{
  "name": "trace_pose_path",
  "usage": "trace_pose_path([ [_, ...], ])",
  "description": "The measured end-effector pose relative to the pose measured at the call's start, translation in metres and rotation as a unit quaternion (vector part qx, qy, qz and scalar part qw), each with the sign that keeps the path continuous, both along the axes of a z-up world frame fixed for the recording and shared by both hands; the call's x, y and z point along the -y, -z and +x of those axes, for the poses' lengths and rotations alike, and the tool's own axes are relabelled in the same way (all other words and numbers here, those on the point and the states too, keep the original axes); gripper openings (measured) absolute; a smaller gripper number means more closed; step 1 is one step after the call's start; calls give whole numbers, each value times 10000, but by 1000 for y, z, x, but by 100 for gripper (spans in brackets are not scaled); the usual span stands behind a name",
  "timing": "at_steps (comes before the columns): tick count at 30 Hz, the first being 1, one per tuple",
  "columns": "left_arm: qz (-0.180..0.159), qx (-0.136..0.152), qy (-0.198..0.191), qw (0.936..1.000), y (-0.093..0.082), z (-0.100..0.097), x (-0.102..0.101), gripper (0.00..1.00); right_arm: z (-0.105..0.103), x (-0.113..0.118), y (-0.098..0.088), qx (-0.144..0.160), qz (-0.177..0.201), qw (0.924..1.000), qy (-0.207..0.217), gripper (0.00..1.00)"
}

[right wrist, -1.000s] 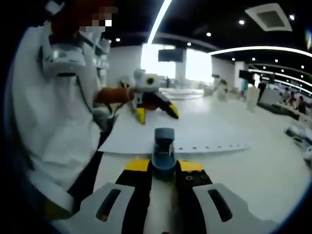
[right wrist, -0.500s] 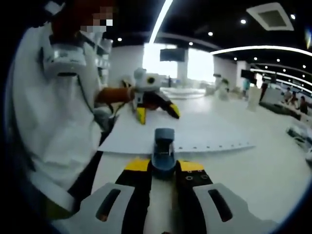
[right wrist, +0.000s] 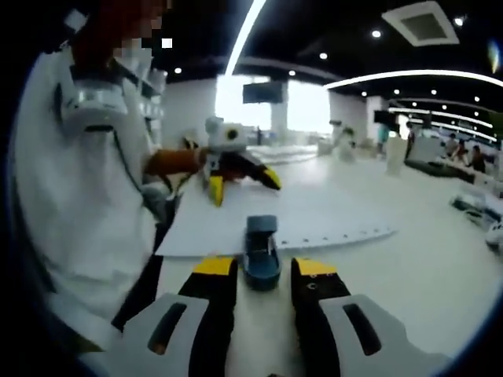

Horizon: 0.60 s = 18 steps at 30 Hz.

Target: Pick up the paper insert the paper into the punch align the paper edges press the punch to punch holes

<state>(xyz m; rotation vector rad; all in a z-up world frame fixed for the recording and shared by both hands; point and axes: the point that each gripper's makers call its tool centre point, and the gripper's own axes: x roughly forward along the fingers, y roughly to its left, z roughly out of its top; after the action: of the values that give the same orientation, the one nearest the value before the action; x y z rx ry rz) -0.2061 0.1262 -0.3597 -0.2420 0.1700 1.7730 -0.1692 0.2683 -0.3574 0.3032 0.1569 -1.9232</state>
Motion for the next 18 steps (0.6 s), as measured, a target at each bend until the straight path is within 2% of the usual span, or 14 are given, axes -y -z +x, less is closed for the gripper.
trace_pose_path([
  [1,24,23,14,10000,-2,1,0,63,-1,-1,-1,41,-40,10000,80,32],
  [2,79,65,13,9999,-5,1,1,62,-3,-8,-6,128,-197,9989,403,33],
  [4,63,48,10,10000,-8,-1,0,60,-2,-17,-13,115,-346,9969,693,33],
  [6,-14,-78,57,10000,-13,-3,-4,59,-1,-23,-21,-116,-446,9940,997,30],
  [7,1,-129,124,9998,-20,-3,-10,59,-1,-26,-24,-234,-502,9917,1156,25],
  [9,58,-160,304,9994,-31,0,-23,59,1,-32,-29,-437,-526,9873,1432,19],
  [11,76,-232,563,9981,-40,6,-41,58,1,-35,-35,-590,-610,9814,1724,17],
  [15,57,-340,1047,9939,-49,18,-78,57,-1,-42,-44,-871,-690,9649,2378,17],
  [17,14,-396,1313,9905,-46,24,-99,56,-8,-53,-46,-781,-888,9474,2974,15],
  [18,-14,-394,1352,9900,-44,24,-106,56,-10,-56,-45,-724,-945,9412,3161,14],
])
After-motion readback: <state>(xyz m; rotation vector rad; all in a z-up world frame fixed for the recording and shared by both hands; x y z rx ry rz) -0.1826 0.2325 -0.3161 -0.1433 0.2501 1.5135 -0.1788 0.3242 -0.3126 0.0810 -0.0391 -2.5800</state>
